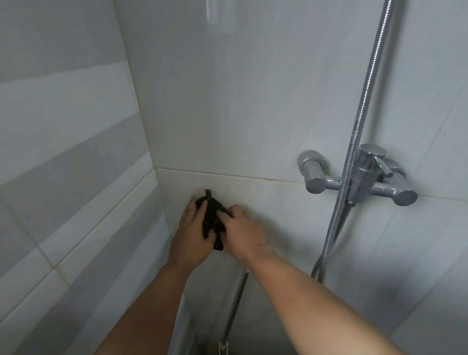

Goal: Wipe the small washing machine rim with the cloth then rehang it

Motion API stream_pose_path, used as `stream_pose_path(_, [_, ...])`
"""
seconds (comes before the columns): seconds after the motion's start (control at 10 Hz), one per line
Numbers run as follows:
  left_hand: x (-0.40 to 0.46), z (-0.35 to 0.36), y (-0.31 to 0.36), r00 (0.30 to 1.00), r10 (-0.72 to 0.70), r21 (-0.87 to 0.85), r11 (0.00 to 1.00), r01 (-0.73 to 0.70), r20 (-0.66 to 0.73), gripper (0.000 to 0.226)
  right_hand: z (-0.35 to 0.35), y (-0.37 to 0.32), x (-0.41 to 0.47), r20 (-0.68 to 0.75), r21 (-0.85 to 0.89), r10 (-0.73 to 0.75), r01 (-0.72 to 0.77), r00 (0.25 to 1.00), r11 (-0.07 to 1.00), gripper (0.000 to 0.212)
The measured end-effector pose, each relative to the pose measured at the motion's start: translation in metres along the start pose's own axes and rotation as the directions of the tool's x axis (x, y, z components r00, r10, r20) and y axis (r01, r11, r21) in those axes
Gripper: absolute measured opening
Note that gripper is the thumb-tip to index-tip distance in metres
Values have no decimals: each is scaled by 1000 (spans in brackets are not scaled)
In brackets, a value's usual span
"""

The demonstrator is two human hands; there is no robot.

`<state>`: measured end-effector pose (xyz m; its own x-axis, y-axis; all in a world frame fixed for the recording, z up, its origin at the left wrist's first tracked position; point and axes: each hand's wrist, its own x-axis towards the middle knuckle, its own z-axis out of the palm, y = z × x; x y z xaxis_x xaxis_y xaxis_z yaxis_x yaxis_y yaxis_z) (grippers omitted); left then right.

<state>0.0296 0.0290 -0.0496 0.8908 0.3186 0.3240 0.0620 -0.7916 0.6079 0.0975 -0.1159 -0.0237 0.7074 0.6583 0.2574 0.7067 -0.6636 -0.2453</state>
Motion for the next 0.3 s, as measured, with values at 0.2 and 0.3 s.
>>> stream_pose_path(0.2, [-4, -2, 8, 1000, 0, 54, 999, 1, -12, 80, -7, 1, -12, -49, 101, 18, -13, 999, 995, 53])
stream_pose_path(0.3, [-17, 3, 11, 998, 24, 74, 997, -19, -61, 80, -21, -2, -23, -176, 219, 84, -44, 981, 975, 47])
